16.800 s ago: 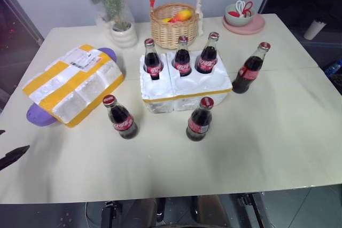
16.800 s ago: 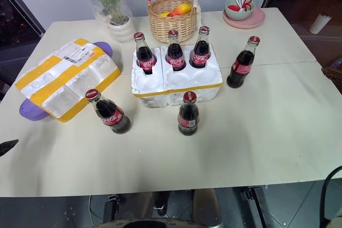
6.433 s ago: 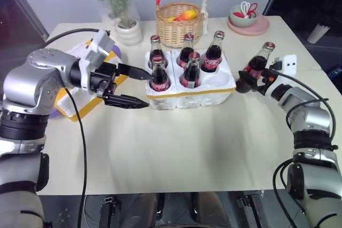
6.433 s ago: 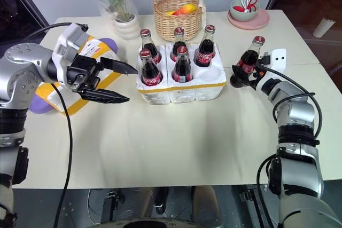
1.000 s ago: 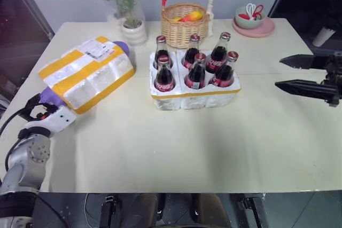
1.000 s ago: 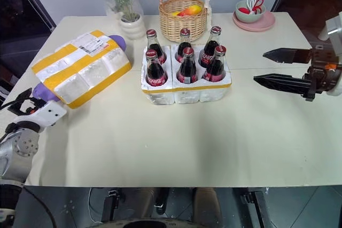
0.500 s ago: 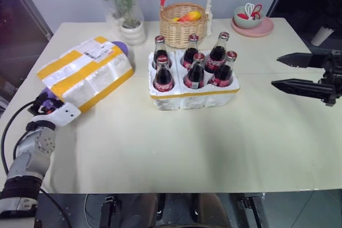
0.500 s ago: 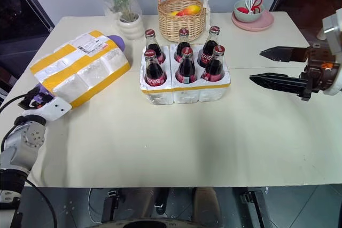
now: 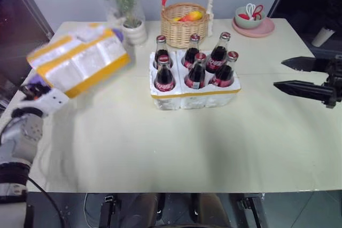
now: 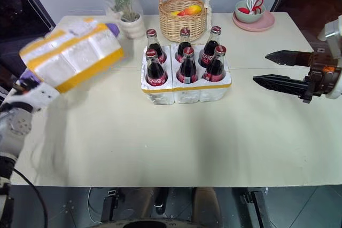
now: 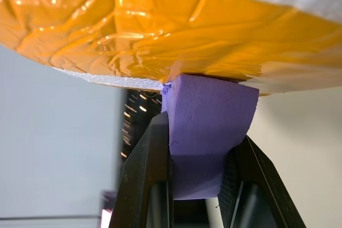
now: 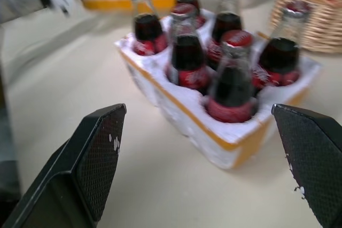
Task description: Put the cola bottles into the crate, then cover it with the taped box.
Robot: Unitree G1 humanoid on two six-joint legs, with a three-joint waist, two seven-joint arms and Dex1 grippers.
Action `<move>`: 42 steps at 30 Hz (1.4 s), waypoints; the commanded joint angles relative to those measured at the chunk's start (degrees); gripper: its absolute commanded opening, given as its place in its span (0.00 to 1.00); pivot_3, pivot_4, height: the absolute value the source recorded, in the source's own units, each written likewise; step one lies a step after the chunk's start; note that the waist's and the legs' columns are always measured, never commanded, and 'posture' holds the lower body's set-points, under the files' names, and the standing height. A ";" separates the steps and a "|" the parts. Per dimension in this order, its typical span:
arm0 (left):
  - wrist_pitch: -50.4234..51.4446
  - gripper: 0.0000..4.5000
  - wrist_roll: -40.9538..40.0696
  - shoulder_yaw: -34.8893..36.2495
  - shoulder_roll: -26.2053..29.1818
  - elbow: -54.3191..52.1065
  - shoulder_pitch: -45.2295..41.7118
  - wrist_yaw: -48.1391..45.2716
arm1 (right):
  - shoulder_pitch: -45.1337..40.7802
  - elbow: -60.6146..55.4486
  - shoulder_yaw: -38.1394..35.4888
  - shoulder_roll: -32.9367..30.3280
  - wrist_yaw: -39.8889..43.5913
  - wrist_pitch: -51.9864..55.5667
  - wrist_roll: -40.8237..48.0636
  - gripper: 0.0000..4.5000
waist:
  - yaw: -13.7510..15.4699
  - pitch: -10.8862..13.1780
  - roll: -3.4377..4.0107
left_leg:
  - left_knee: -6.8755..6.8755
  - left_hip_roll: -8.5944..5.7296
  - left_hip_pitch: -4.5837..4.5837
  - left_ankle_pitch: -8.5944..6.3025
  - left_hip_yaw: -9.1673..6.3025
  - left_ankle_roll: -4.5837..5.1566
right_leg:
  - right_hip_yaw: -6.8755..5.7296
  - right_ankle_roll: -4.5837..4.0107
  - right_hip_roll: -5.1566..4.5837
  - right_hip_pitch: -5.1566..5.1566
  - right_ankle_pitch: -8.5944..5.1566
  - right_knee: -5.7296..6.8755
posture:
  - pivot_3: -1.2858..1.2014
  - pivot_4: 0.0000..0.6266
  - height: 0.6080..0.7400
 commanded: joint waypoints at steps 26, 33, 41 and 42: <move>2.46 0.10 0.97 -17.69 -8.71 -28.90 -28.59 -35.13 | -1.42 0.87 0.00 2.03 -1.54 -3.15 -0.96 1.00 | -0.17 0.02 -0.03 | 0.17 -0.05 -0.02 0.17 0.07 -0.05 | 0.01 0.03 0.04 0.01 0.02 0.16 | 0.52 0.24 1.00; -0.24 0.10 5.19 -18.49 -6.07 -30.50 -27.28 -35.65 | -1.35 -1.27 -0.91 2.26 -3.68 -1.58 0.11 1.00 | -0.22 0.01 -0.02 | 0.15 -0.04 -0.01 0.21 0.07 -0.12 | 0.01 0.03 0.04 0.00 0.02 0.16 | 0.52 0.24 1.00; -2.71 0.96 6.13 -18.03 -4.78 -32.33 -22.82 -36.29 | -0.89 -2.65 -0.82 3.21 -5.59 -0.98 0.61 1.00 | -0.10 0.01 -0.01 | 0.17 -0.05 -0.01 0.19 0.06 -0.09 | 0.01 0.03 0.02 0.02 0.02 0.16 | 0.52 0.24 1.00; -2.83 0.98 6.10 -17.67 -4.70 -32.14 -22.55 -36.26 | -0.80 -2.57 -0.73 3.29 -5.62 -1.10 0.53 1.00 | -0.12 0.01 -0.01 | 0.17 -0.05 0.00 0.19 0.06 -0.09 | 0.01 0.03 0.02 0.02 0.02 0.16 | 0.52 0.24 1.00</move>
